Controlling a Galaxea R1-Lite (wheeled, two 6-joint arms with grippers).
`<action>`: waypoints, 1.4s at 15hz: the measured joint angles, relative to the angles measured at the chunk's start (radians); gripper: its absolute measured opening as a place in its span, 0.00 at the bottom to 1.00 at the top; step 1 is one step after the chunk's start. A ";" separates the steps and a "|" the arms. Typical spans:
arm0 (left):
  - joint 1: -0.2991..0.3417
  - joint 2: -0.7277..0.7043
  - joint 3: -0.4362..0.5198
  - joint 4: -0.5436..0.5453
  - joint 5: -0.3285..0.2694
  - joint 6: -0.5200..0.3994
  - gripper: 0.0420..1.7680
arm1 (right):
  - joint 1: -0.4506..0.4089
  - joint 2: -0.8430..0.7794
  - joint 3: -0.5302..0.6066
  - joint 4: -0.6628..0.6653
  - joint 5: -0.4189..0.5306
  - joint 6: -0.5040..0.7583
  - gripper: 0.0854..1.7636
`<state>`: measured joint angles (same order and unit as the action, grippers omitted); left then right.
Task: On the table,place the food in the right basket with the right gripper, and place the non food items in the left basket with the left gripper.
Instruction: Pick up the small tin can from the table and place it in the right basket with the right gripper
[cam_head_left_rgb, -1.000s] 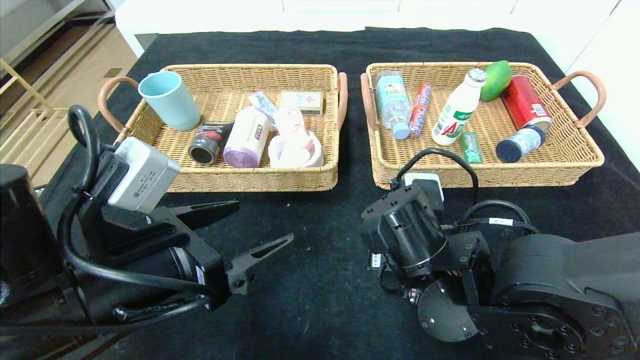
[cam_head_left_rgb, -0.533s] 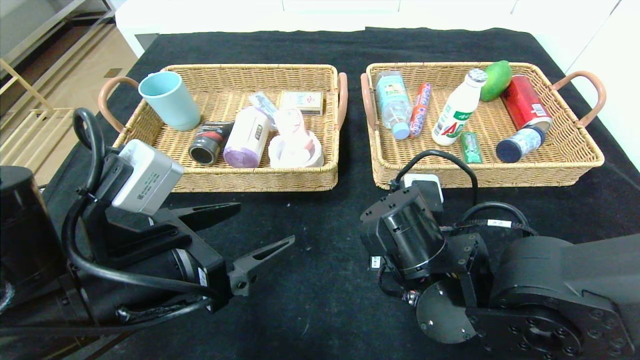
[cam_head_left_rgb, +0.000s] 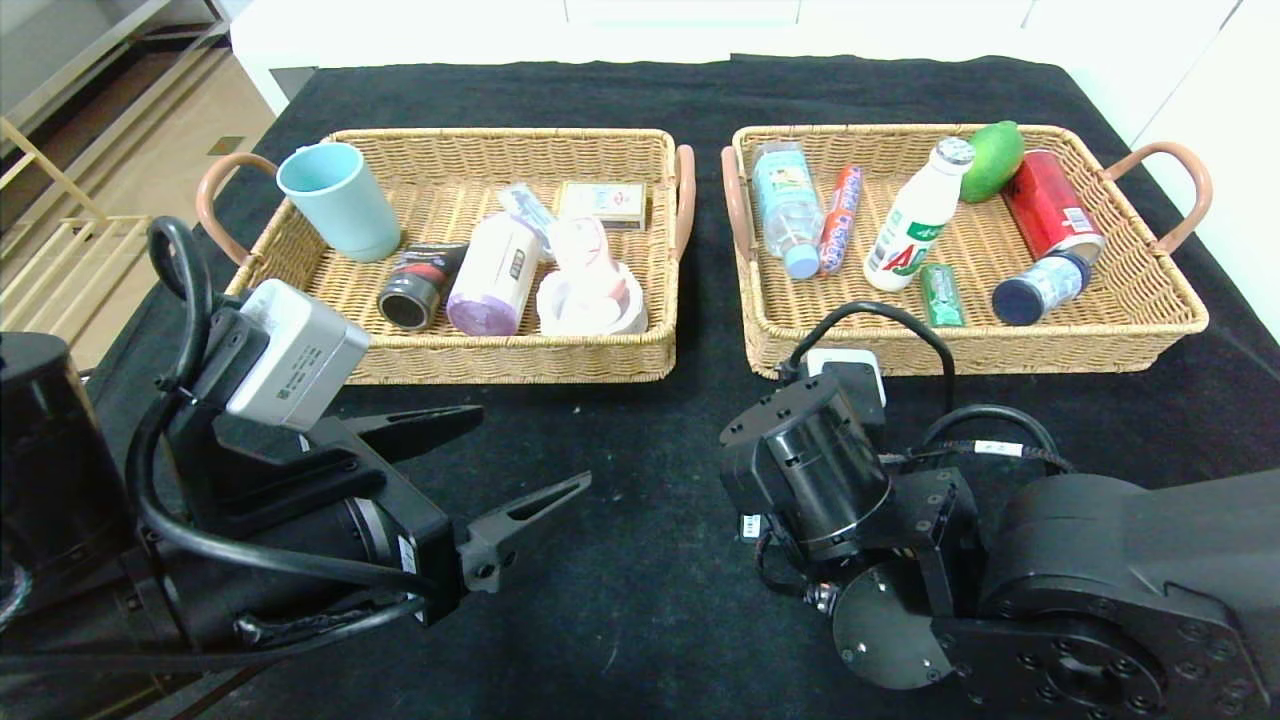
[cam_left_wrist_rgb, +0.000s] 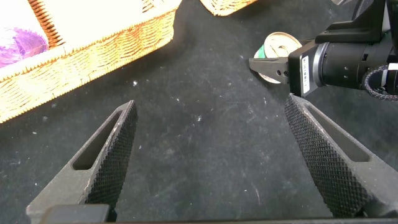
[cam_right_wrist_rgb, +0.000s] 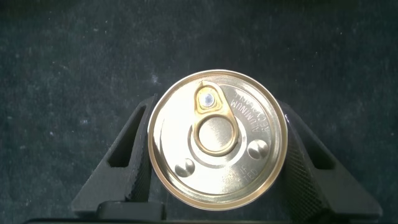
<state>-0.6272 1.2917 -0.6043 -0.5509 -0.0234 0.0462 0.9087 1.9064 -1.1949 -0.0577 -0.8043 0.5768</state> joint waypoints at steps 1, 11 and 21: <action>0.000 0.001 0.000 0.000 0.000 0.000 0.97 | 0.001 -0.001 0.000 0.000 0.000 -0.002 0.66; 0.000 0.001 0.000 -0.001 0.000 0.000 0.97 | 0.022 -0.095 0.000 0.005 -0.001 -0.147 0.66; 0.000 0.002 0.000 -0.003 0.002 0.001 0.97 | -0.043 -0.176 -0.187 -0.002 0.003 -0.360 0.66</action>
<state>-0.6272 1.2940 -0.6043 -0.5540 -0.0211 0.0474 0.8657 1.7309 -1.3817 -0.0600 -0.8009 0.2168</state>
